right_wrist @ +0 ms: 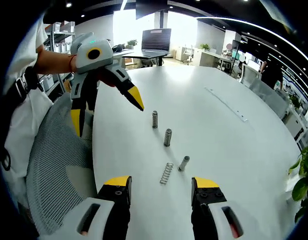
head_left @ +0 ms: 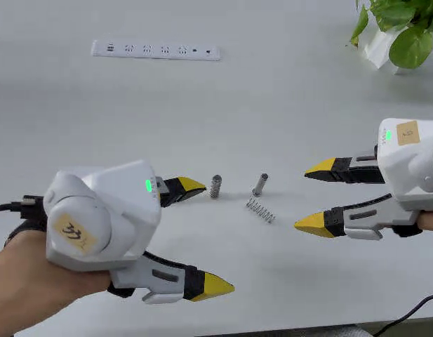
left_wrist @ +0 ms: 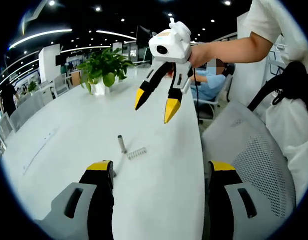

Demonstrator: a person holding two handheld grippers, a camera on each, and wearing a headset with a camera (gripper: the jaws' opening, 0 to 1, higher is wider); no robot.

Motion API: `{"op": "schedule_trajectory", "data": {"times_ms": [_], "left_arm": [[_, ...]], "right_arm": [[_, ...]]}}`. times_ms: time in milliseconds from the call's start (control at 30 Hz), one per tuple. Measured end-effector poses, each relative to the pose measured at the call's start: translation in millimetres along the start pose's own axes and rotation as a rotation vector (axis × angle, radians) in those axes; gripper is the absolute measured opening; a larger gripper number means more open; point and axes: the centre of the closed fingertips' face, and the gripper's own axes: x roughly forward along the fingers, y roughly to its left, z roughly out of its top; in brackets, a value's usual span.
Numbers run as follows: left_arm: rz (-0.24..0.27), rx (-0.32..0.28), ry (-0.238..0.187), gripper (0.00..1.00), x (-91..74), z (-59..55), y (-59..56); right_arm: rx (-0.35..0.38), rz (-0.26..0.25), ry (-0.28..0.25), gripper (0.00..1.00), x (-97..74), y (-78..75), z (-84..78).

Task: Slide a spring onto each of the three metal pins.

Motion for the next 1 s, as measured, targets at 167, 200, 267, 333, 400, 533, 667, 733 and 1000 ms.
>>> {"op": "schedule_trajectory", "data": {"times_ms": [167, 200, 267, 333, 400, 533, 667, 733, 1000], "left_arm": [[-0.034, 0.03, 0.028, 0.75, 12.8, 1.2, -4.4], [-0.038, 0.041, 0.042, 0.75, 15.5, 0.8, -4.6], [-0.04, 0.061, 0.061, 0.75, 19.5, 0.3, -3.9], [-0.032, 0.075, 0.086, 0.75, 25.5, -0.3, -0.9], [-0.032, 0.091, 0.113, 0.74, 31.8, -1.3, 0.5], [-0.037, 0.118, 0.161, 0.72, 45.3, -2.1, 1.0], [-0.035, 0.135, 0.213, 0.71, 56.8, -7.4, 3.9], [-0.022, 0.145, 0.256, 0.68, 61.4, -13.5, 8.0], [-0.01, 0.173, 0.344, 0.64, 75.8, -21.9, 15.9]], "right_arm": [[0.034, -0.016, -0.009, 0.46, -5.6, 3.9, -12.9], [0.046, -0.02, -0.009, 0.46, -7.1, 4.0, -17.1], [0.069, -0.026, -0.017, 0.47, -9.2, 3.9, -22.0], [0.09, -0.033, -0.025, 0.47, -11.6, 4.7, -28.3], [0.102, -0.041, -0.021, 0.47, -13.3, 6.4, -35.9], [0.135, -0.05, -0.031, 0.48, -17.7, 10.2, -47.6], [0.152, -0.056, -0.04, 0.51, -21.8, 13.9, -57.5], [0.155, -0.055, -0.053, 0.55, -23.3, 16.6, -62.2], [0.171, -0.044, -0.127, 0.72, -21.5, 24.1, -75.4]]}}
